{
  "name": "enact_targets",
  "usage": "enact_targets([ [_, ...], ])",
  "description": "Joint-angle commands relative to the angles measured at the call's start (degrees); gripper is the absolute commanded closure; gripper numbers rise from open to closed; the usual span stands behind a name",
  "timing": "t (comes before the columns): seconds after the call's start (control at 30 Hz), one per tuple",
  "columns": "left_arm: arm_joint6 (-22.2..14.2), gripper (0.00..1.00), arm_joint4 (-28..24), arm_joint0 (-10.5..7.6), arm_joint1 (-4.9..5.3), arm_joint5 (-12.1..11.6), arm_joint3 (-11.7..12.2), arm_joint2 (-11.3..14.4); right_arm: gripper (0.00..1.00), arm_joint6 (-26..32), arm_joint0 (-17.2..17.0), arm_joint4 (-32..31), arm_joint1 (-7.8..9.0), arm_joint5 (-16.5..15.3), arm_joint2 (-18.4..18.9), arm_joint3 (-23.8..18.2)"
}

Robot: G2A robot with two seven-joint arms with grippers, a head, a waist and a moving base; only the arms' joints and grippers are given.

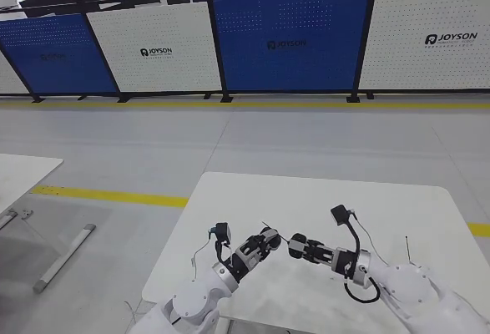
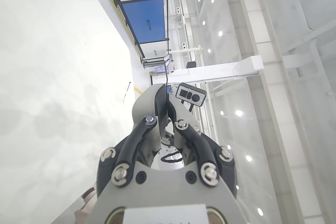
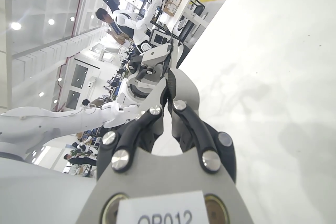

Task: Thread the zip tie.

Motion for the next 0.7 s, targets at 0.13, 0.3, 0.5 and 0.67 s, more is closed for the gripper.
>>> enact_targets([
  [0.13,-0.46,0.0,0.87,-0.05,-0.08,0.13,0.17,0.0,1.0,1.55,-1.29,-1.92,0.32,-1.16,2.13,-0.84],
  [0.3,-0.46,0.0,0.87,-0.05,-0.08,0.13,0.17,0.0,1.0,3.31,-2.94,-0.5,0.74,-3.14,4.46,-1.65],
  [0.5,-0.51,0.0,0.85,-0.09,-0.13,0.18,0.26,0.16,1.0,3.31,-2.94,-0.5,0.74,-3.14,4.46,-1.65],
  [0.67,-4.76,0.0,-0.2,-0.63,-0.07,1.47,1.04,0.13,1.0,5.09,-3.38,-0.53,0.58,-3.42,4.43,-2.27],
])
